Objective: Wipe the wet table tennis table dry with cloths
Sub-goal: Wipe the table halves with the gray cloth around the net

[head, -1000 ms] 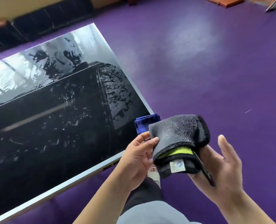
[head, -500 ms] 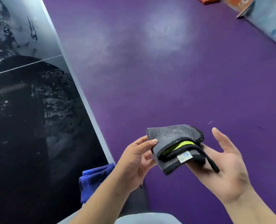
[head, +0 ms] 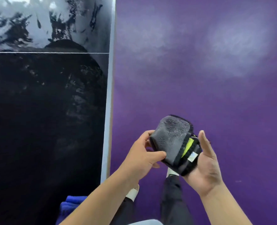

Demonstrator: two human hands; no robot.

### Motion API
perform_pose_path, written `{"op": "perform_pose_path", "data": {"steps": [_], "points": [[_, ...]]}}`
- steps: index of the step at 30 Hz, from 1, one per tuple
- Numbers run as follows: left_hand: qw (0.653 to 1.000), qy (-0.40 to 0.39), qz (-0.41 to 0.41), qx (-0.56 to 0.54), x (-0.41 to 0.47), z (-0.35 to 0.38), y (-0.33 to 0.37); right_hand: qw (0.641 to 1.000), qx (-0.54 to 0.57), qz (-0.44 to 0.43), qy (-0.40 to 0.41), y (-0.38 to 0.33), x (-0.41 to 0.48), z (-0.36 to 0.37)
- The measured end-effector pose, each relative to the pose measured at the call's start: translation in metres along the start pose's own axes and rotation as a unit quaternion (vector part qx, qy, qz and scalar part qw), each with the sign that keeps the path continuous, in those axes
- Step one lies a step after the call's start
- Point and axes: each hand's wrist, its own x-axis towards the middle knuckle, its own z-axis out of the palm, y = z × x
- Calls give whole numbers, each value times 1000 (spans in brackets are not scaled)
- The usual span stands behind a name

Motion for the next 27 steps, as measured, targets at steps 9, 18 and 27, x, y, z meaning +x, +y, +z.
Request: {"op": "perform_pose_path", "data": {"steps": [9, 18, 27], "points": [[951, 305, -28, -44, -1, -1, 18, 961, -129, 242, -29, -57, 104, 54], [809, 550, -3, -207, -21, -60, 1, 943, -225, 241, -43, -39, 186, 146], [841, 521, -115, -97, 35, -153, -44, 906, -411, 76, 75, -31, 260, 183]]}}
